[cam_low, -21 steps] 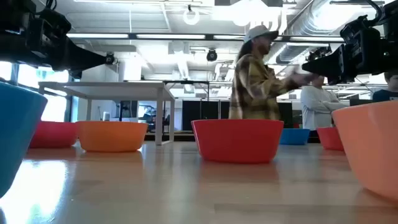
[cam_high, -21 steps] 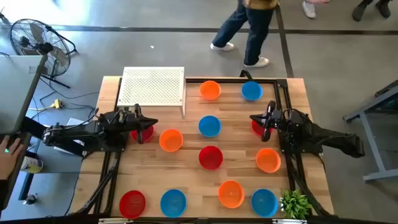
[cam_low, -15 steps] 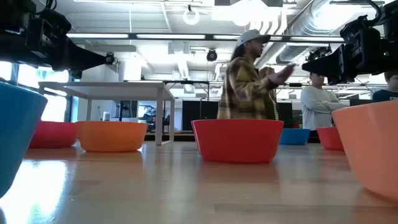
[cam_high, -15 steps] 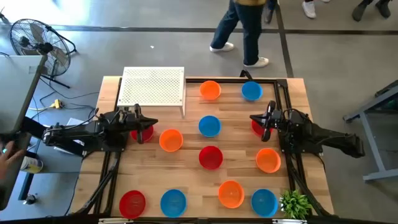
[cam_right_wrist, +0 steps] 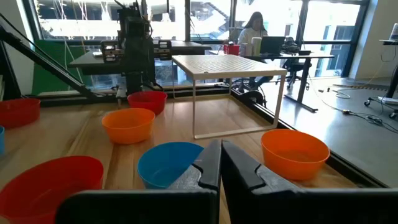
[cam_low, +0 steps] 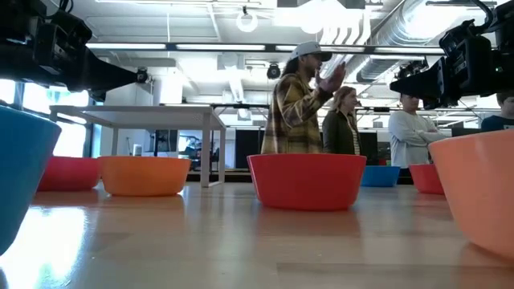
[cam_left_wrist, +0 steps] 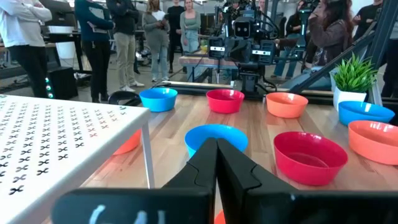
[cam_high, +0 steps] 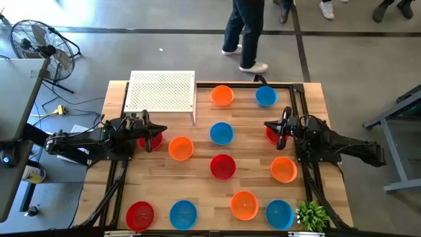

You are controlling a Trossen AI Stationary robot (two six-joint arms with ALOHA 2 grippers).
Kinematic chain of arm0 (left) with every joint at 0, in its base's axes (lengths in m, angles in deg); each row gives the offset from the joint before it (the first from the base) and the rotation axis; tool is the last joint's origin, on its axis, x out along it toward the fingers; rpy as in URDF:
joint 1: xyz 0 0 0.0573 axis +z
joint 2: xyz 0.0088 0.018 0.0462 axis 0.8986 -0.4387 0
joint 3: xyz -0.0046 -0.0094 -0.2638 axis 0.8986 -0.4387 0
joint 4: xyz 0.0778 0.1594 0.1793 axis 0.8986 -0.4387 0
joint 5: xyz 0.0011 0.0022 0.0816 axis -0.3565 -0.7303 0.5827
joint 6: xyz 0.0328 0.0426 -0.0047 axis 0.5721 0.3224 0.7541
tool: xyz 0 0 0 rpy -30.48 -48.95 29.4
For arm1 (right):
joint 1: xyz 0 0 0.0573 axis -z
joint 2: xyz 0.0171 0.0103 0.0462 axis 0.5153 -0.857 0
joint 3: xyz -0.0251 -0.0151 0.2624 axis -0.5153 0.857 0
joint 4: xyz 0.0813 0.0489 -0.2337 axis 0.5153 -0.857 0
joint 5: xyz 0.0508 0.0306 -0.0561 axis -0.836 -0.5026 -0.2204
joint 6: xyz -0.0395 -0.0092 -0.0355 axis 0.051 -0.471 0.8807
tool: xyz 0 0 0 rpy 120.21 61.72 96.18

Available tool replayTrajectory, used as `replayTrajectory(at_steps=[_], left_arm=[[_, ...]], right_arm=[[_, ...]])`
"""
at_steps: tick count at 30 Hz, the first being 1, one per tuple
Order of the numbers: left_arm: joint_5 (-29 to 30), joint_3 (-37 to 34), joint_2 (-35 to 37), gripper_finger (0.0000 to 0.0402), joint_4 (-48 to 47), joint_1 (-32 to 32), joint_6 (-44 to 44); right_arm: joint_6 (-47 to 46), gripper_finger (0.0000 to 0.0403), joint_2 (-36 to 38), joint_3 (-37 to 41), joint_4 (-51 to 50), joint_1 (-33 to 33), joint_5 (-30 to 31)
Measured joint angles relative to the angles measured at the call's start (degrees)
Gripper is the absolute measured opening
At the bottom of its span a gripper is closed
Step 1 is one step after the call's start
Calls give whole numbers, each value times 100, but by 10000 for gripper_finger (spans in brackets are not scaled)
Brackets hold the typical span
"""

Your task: Pick & Place Mini bowls

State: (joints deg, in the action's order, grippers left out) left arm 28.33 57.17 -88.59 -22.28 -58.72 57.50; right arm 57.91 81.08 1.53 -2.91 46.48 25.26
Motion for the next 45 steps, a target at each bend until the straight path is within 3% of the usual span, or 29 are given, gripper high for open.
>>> replayTrajectory(at_steps=[39, 45], left_arm=[[1, 0, 1, 1, 233, 0, -3], [-113, 0, 1, 1, 118, 0, -747]], right_arm=[[2, 0, 2, -1, 1, 1, 2], [0, 0, 2, 1, 2, 0, 2]])
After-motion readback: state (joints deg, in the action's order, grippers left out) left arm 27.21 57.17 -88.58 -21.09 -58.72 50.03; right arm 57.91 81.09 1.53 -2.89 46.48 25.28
